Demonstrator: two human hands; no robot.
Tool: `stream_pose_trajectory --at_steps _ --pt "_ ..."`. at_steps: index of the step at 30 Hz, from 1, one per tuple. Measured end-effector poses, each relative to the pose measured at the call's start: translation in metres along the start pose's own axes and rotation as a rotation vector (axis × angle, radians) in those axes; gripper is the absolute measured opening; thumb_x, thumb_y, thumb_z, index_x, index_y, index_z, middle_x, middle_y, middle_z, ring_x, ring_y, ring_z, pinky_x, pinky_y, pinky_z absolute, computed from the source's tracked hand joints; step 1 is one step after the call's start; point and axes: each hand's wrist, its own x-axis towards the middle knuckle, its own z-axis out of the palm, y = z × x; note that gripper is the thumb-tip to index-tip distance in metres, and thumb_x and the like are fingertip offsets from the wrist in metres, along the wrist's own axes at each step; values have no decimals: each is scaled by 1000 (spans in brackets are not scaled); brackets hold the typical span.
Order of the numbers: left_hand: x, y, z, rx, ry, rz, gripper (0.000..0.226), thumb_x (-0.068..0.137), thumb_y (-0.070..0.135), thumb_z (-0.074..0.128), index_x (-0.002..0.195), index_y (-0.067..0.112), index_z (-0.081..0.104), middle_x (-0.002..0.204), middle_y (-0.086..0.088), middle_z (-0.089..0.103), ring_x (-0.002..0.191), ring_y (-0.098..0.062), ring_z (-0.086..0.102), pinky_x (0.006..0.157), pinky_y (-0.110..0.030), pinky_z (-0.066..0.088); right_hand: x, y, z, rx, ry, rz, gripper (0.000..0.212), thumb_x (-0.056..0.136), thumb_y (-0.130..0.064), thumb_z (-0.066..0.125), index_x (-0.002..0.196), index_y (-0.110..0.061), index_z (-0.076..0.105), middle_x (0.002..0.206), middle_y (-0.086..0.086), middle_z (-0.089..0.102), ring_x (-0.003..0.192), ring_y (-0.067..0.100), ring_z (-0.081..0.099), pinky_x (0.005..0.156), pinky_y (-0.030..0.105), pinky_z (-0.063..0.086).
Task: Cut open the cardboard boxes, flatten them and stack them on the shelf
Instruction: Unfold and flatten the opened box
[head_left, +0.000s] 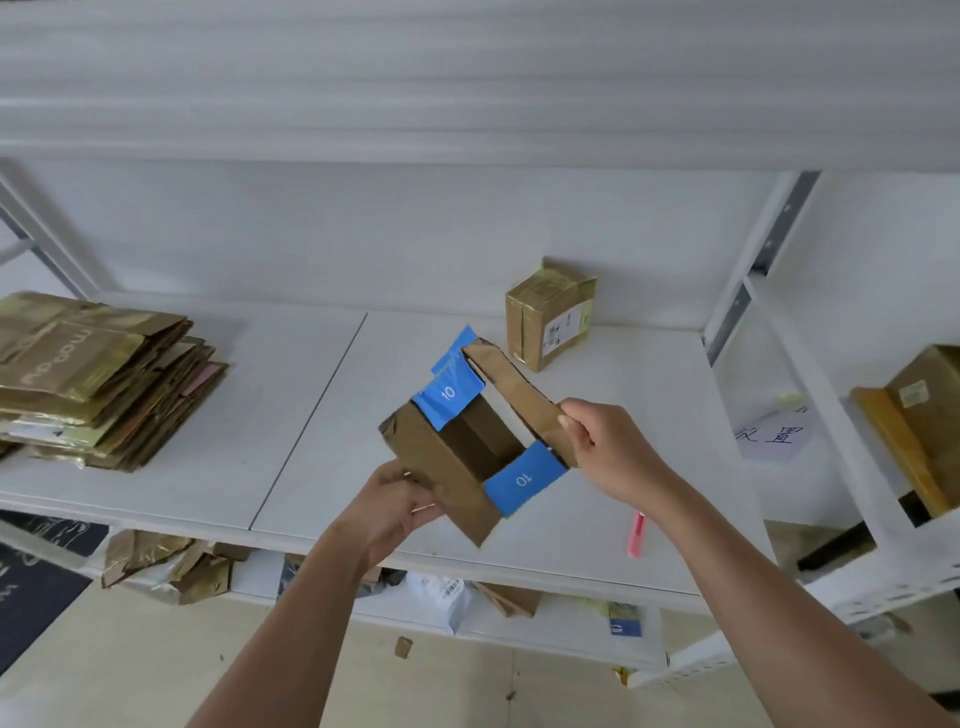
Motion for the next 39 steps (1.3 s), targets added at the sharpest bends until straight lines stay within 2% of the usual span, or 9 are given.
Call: stream_pose_trajectory --at_steps 5,8,11,13,16,20,26,33,39 --pt "1 5 11 767 492 314 117 75 15 85 157 19 3 158 -12 24 143 -31 32 114 -46 34 3 -9 8 -23 -93 -6 43 103 -9 43 67 -27 29 68 -17 29 60 -3 31 51 5 38" --pt "3 5 12 1201 532 508 106 79 24 80 156 21 7 160 -9 17 149 -28 13 122 -45 8 6 -7 15 -38 -151 -12 38 103 -8 41 67 -16 35 64 -6 34 57 6 31 51 16 32" --pt "4 7 18 1336 568 411 79 82 35 75 143 23 26 130 -2 55 121 -25 53 110 -43 37 7 -9 22 -42 -197 -6 26 104 -11 42 81 -2 51 67 2 45 60 12 40 58 27 31" --pt "2 6 19 1266 589 319 59 81 34 72 126 22 35 98 4 58 86 -22 58 70 -36 50 6 -10 25 29 -168 -23 21 103 -17 47 94 -6 62 75 -1 57 65 5 49 61 22 39" --pt "2 -4 12 1136 518 228 47 77 34 73 107 22 40 85 6 53 73 -14 55 56 -29 43 -5 -3 36 219 -97 24 47 94 -39 62 136 -22 50 130 -13 53 113 -6 46 92 9 35" --pt "3 -23 5 1040 393 198 48 76 31 76 108 19 43 95 3 55 77 -8 53 59 -27 45 -20 14 66 307 24 246 101 75 -53 78 152 -30 16 149 -8 25 135 9 28 110 30 30" --pt "-2 -27 2 820 152 188 78 90 16 64 149 29 14 115 -1 56 93 -12 59 67 -20 49 -19 21 87 398 71 385 94 78 -22 81 150 -25 20 140 -3 37 134 17 36 99 24 33" --pt "-13 -1 -29 90 24 45 65 93 -8 46 146 28 38 111 -12 68 110 -28 62 113 -54 33 -13 23 54 334 -234 146 69 94 2 51 143 -44 34 147 -12 33 120 -4 41 75 -1 41" --pt "-17 -27 -62 -203 101 -153 47 86 3 33 127 -1 56 111 -22 70 107 -36 66 98 -50 49 -29 42 80 -38 -637 27 92 89 15 43 155 -42 13 158 -31 -9 147 1 -5 114 23 30"
